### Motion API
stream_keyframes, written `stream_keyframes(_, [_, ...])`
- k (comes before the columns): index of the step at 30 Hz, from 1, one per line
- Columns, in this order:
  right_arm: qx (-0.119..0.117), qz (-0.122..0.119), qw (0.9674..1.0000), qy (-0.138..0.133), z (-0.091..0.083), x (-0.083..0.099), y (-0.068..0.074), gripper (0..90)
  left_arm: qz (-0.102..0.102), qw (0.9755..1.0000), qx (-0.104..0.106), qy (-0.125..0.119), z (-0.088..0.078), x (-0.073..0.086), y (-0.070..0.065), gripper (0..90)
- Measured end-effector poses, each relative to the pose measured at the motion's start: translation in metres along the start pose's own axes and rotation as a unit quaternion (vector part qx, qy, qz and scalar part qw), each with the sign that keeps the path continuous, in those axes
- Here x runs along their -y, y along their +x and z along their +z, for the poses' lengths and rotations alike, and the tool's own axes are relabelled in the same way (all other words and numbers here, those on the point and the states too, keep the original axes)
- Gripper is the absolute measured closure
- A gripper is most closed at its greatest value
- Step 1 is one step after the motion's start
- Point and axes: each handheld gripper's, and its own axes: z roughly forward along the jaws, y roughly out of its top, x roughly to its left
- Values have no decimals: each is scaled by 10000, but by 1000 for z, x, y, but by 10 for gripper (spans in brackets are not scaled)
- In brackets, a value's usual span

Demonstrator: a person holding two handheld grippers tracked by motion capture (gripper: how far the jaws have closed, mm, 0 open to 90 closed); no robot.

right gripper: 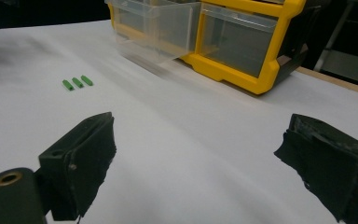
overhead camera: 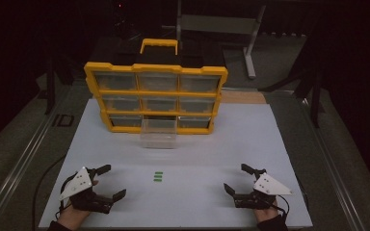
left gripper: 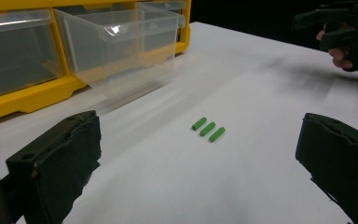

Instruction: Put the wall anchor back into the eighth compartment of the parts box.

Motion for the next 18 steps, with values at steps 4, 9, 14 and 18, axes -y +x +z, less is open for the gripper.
stream_keyframes(4, [-15, 44, 10000, -44, 0, -1, 1, 89, 35, 10000, 16, 11, -1, -10, 0, 1])
stream_keyframes(9, [-11, 31, 10000, -51, 1, -2, 2, 90, 241, 9995, 177, 105, 2, -30, -1, 2])
stream_keyframes(14, [3, 18, 10000, -53, 1, -2, 1, 90, 244, 9991, 343, 104, 6, -44, -1, 1])
stream_keyframes(18, [-2, 7, 10000, -60, 1, -2, 1, 90, 248, 9980, 581, 72, 12, -62, -1, 2])
